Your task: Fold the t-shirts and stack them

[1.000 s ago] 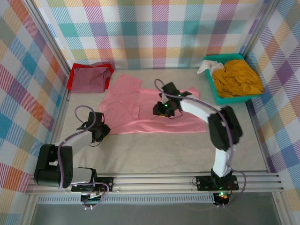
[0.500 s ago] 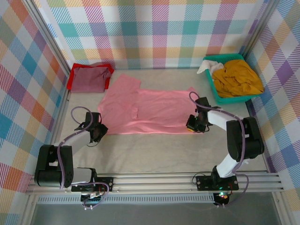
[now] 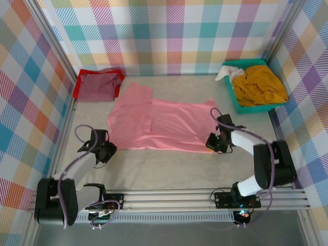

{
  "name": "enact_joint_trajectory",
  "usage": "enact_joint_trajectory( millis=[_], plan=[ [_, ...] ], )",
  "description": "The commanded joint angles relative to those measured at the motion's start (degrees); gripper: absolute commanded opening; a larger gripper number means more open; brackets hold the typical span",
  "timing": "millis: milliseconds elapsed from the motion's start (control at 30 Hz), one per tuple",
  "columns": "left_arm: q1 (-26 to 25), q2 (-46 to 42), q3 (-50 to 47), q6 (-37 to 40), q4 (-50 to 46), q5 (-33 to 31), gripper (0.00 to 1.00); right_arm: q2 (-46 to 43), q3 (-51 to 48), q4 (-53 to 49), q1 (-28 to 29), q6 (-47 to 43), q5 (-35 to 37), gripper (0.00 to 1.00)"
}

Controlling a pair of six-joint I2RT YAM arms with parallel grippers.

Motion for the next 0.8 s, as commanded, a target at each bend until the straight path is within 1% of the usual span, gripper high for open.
enact_joint_trajectory(
  millis=[0,100,200,267,333,367,467,500,533,567,600,633,700,767],
  plan=[
    [-1.62,-6.73,-3.35,-4.36,-8.77,2.86,0.20,-4.47,-3.42,-8.13,-0.41,2.32,-1.31,0.00],
    [-3.73,-14.94,-3.74,-5.60,-17.11,1.05,0.20,-7.54,-5.19,-9.76,-0.50,3.47,-0.36,0.00],
    [-4.20,-22.00,-4.34,-6.14,-21.81,0.96,0.18,-6.72,-4.23,-9.67,-1.09,3.45,-0.12,0.00],
    [-4.30,-23.79,-4.58,-6.23,-22.08,1.73,0.19,-5.85,-2.53,-9.75,-1.20,2.91,0.53,0.05],
    [-4.25,-22.84,-2.59,-3.86,-20.32,1.64,0.20,-6.03,-0.64,-8.62,-1.21,2.54,0.38,0.08],
    [-4.33,-21.52,-0.78,-2.62,-19.85,1.02,0.20,-6.31,0.49,-8.52,-1.20,2.31,0.28,0.11],
    [-4.28,-13.81,7.59,3.10,-15.89,-0.55,0.24,-6.91,4.97,-9.62,-1.20,1.26,0.79,0.24],
    [-4.32,-9.91,10.26,5.06,-12.56,-0.36,0.28,-7.13,6.24,-9.76,-1.19,1.06,1.39,0.25],
    [-4.33,-5.39,13.24,6.85,-9.09,0.48,0.29,-7.15,7.21,-9.37,-1.20,0.77,1.94,0.26],
    [-4.29,-0.53,16.24,8.64,-6.89,1.53,0.27,-6.98,8.00,-8.84,-1.20,0.55,2.49,0.28],
    [-4.34,6.04,19.99,10.89,-4.57,3.14,0.22,-6.40,9.22,-8.71,-1.20,0.33,3.12,0.30],
    [-4.44,11.74,23.69,12.88,-2.40,4.10,0.19,-5.53,10.54,-8.80,-1.20,0.09,3.53,0.32],
    [-4.48,22.03,30.53,15.54,-1.08,4.66,0.14,-4.21,12.25,-7.58,-1.21,-0.03,3.25,0.34],
    [-4.52,30.78,36.44,17.26,-0.33,6.48,0.03,-3.48,14.11,-6.32,-1.19,0.11,2.33,0.34]
  ],
)
